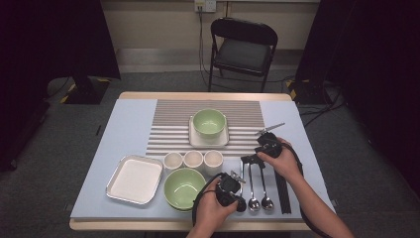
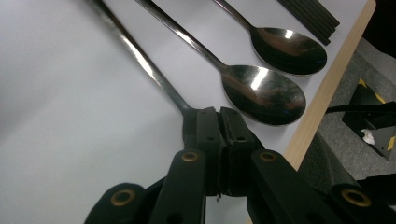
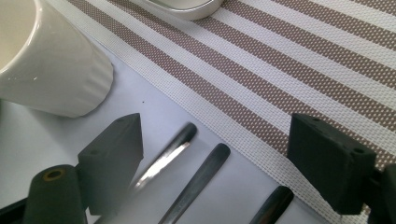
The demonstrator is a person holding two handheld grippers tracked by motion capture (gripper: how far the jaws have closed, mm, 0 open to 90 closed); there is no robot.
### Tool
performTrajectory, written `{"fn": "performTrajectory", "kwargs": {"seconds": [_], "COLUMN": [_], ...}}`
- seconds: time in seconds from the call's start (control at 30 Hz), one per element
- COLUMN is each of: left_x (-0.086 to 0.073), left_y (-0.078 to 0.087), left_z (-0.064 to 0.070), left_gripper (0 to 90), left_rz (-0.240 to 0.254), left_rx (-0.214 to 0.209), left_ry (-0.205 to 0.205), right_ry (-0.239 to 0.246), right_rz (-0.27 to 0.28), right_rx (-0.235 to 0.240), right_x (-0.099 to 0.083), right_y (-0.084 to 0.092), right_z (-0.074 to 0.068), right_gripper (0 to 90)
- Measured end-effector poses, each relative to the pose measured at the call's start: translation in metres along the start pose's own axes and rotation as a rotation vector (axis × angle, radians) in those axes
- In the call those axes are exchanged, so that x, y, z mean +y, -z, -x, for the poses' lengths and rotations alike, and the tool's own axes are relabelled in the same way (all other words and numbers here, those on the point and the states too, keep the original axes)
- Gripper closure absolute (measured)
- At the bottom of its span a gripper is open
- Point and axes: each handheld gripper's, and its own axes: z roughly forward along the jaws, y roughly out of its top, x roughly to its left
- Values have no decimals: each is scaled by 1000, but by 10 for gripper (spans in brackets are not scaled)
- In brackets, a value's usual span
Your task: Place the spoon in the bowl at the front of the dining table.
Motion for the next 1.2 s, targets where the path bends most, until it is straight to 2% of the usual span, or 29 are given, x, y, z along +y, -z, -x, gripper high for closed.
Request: {"fn": "performTrajectory", "kwargs": {"seconds": [0.43, 0.63, 0.77, 0.8, 1.0, 1.2], "left_x": [-1, -2, -2, -3, -2, -3], "left_y": [0, 0, 0, 0, 0, 1], "left_z": [1, 1, 1, 1, 3, 3], "left_gripper": [875, 879, 879, 878, 884, 890], "left_rz": [7, 8, 5, 6, 3, 3], "left_rx": [4, 6, 7, 7, 21, 25], "left_ry": [5, 3, 1, 4, -10, -7], "right_ry": [-7, -19, -12, -18, -18, -23], "right_rz": [-11, -17, -37, -49, -72, -94], "right_rx": [24, 50, 70, 73, 111, 145], "right_x": [-4, -5, -6, -6, -7, -6], "right_y": [1, 1, -1, -1, -2, -1], "right_z": [3, 3, 1, 0, -3, -4], "right_gripper": [203, 250, 327, 380, 430, 529]}}
